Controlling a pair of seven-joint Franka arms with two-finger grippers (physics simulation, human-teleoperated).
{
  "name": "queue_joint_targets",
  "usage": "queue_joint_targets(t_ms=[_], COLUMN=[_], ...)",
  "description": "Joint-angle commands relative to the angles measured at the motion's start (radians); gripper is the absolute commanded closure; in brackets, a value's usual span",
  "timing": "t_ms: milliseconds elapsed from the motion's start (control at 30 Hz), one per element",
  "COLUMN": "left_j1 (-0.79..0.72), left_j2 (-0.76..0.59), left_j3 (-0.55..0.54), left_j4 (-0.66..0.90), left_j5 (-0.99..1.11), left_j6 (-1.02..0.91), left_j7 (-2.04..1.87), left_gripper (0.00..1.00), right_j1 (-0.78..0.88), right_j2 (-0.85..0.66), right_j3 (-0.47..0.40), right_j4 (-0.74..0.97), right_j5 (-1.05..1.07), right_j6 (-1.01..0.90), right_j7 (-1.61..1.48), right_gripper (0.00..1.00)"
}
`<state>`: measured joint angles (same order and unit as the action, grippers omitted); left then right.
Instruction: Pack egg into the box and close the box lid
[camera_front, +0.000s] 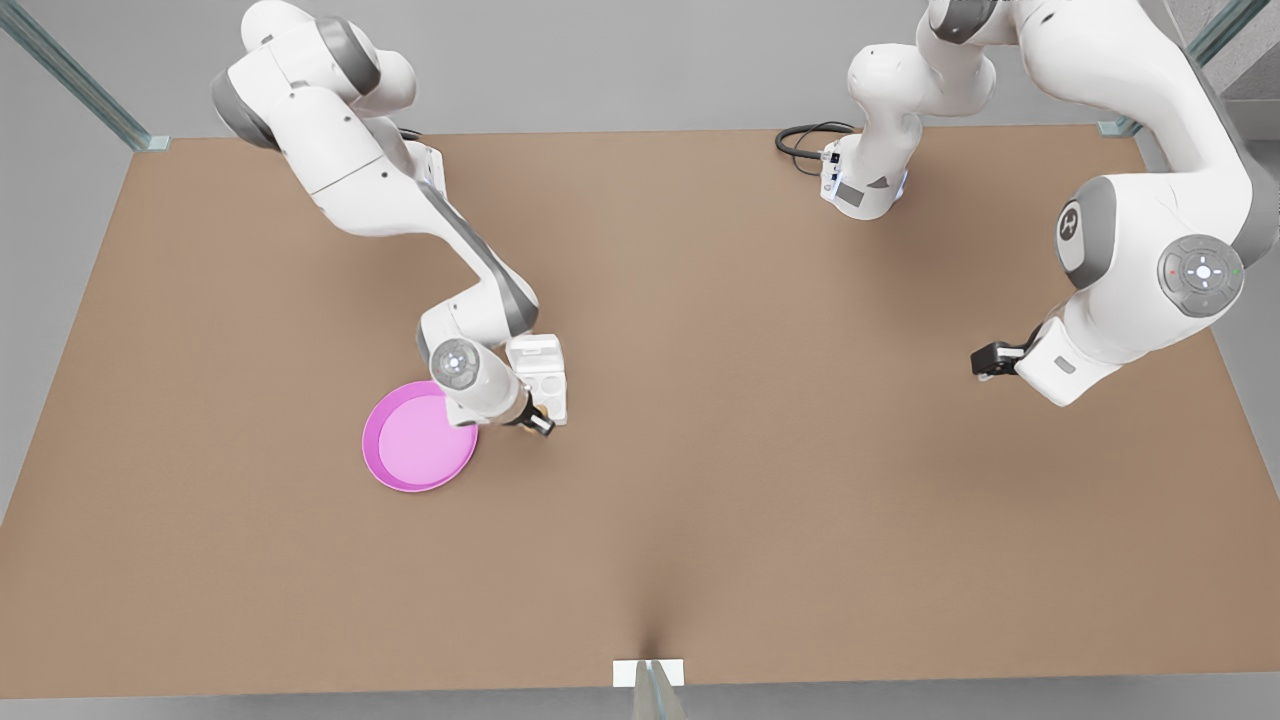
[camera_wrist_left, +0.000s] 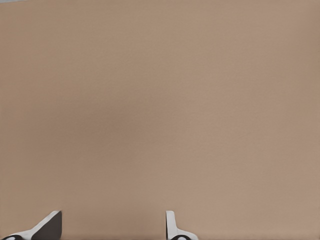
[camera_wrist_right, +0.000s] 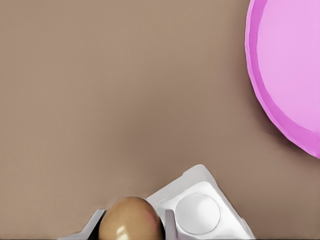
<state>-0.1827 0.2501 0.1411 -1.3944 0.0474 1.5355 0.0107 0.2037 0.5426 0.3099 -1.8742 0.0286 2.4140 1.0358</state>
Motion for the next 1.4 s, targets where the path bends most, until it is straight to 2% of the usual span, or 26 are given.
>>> queue_joint_targets(t_ms=[0,200,533,567,600,900,967,1000,1033,1067,1100,1133,1167,1233,1267,1300,1367], left_j1=[0.0,0.0,0.0,0.0,0.0,0.0,-0.006,-0.012,-0.012,-0.015,-0.015,-0.015,-0.02,-0.146,-0.185,-0.219,-0.27], left_j2=[0.0,0.0,0.002,0.002,0.002,0.005,0.021,0.032,0.035,0.049,0.069,0.095,0.153,0.256,0.271,0.284,0.322], left_j3=[0.0,0.0,-0.001,-0.001,-0.001,-0.001,-0.116,-0.184,-0.227,-0.271,-0.374,-0.472,-0.566,-0.58,-0.58,-0.58,-0.581], left_j4=[0.0,0.0,0.0,0.0,0.0,0.0,0.005,0.008,0.008,0.014,0.034,0.054,0.089,0.156,0.16,0.169,0.236], left_j5=[0.0,0.0,0.0,0.0,0.0,0.0,-0.003,-0.003,-0.004,-0.018,-0.024,-0.026,-0.046,-0.084,-0.084,-0.086,-0.093], left_j6=[0.0,-0.008,-0.021,-0.021,-0.021,-0.031,-0.037,-0.048,-0.06,-0.093,-0.152,-0.161,-0.155,-0.089,-0.045,0.023,0.106], left_j7=[0.0,0.0,0.0,0.0,0.0,-0.005,-0.293,-0.417,-0.448,-0.459,-0.593,-0.75,-0.92,-1.204,-1.288,-1.397,-1.585], left_gripper=[0.0,0.0,0.0,0.0,0.0,0.0,0.0,0.07,0.47,0.63,0.77,0.79,0.79,0.79,0.79,0.79,0.79], right_j1=[-0.001,-0.013,-0.013,-0.013,-0.013,-0.033,-0.213,-0.293,-0.342,-0.385,-0.454,-0.506,-0.517,-0.498,-0.425,-0.29,-0.296], right_j2=[-0.001,-0.053,-0.036,-0.035,-0.035,-0.062,-0.121,-0.131,-0.138,-0.132,-0.127,-0.138,-0.135,-0.157,-0.194,-0.243,-0.276], right_j3=[0.0,0.023,0.025,0.025,0.025,0.034,0.143,0.175,0.173,0.166,0.158,0.155,0.146,0.061,-0.043,-0.222,-0.233], right_j4=[-0.002,-0.059,-0.082,-0.082,-0.083,-0.075,-0.048,-0.005,0.036,0.104,0.184,0.198,0.28,0.369,0.368,0.363,0.376], right_j5=[-0.001,-0.001,-0.001,-0.001,-0.001,0.001,0.001,0.001,-0.001,-0.006,-0.018,-0.03,-0.122,-0.154,-0.153,-0.134,-0.138], right_j6=[-0.001,-0.019,-0.019,-0.019,-0.019,-0.053,-0.139,-0.205,-0.254,-0.327,-0.424,-0.441,-0.536,-0.607,-0.607,-0.607,-0.645], right_j7=[0.0,-0.005,-0.002,0.0,0.006,0.006,-0.006,-0.039,-0.109,-0.187,-0.304,-0.425,-0.522,-0.77,-0.855,-0.95,-0.954], right_gripper=[0.45,0.44,0.43,0.36,0.0,0.0,0.0,0.0,0.0,0.0,0.0,0.0,0.0,0.0,0.0,0.0,0.0])
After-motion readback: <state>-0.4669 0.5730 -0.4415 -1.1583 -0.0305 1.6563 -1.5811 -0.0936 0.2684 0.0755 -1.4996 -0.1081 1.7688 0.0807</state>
